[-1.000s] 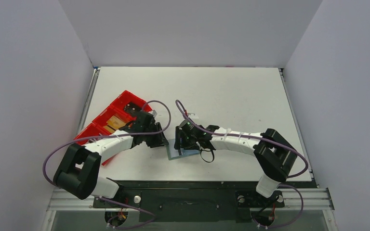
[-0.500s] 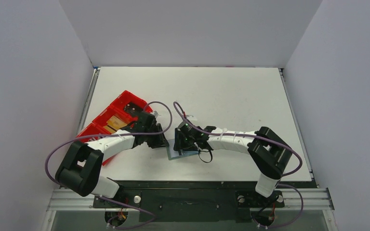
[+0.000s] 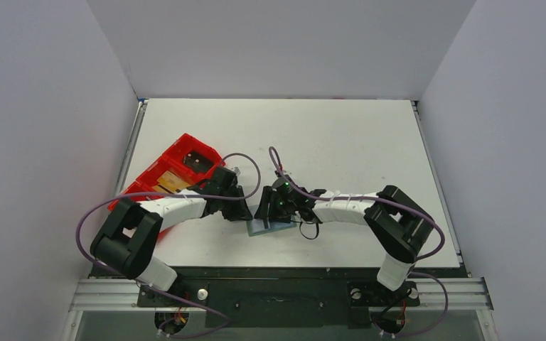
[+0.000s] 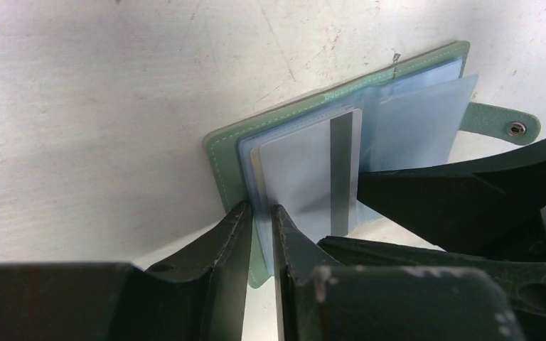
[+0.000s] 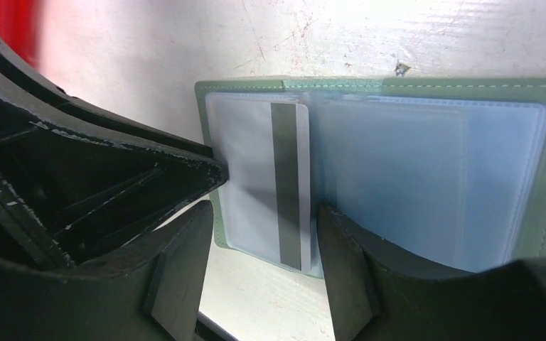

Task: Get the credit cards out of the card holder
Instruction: Remove the credit card from the card holder.

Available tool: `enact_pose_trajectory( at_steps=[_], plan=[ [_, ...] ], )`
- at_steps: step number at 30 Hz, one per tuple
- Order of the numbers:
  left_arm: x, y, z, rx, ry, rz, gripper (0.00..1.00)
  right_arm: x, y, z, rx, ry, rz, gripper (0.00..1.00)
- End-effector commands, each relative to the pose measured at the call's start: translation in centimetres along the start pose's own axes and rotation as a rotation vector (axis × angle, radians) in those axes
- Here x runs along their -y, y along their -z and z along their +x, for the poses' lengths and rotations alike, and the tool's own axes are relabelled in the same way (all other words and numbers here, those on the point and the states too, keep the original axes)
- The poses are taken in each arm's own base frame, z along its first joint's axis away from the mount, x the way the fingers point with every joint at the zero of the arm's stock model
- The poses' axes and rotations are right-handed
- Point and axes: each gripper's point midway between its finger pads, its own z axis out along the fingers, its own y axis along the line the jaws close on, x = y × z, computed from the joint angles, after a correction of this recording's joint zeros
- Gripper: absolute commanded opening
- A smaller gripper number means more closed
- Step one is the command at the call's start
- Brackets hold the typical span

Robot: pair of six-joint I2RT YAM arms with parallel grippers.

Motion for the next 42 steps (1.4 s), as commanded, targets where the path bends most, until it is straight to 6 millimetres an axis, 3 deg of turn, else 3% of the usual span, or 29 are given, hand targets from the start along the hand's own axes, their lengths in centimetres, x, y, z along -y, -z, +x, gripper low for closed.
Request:
enact_pose_trajectory(
  at_steps=[1,11,27,42],
  plan=[
    [1.7,-0.6,-1.3,0.028,-0.024,0.019,0.14,-0.1,0.0,-0.4,0.016,-0.069,-0.081,0.52],
    [0.4,-1.6,-0.5,-0.005,-0.021,-0.051,0.08,0.4,0.1,-0.5,0.011,-0.2,-0.189,0.5],
    [-0.6,-1.8,0.3,-0.025,0.001,-0.086,0.0,-0.2,1.4,-2.4,0.079,-0.355,-0.39,0.43],
    [-0.4,-1.8,0.3,-0.029,-0.002,-0.085,0.0,0.1,0.9,-2.4,0.078,-0.389,-0.412,0.23]
  ],
)
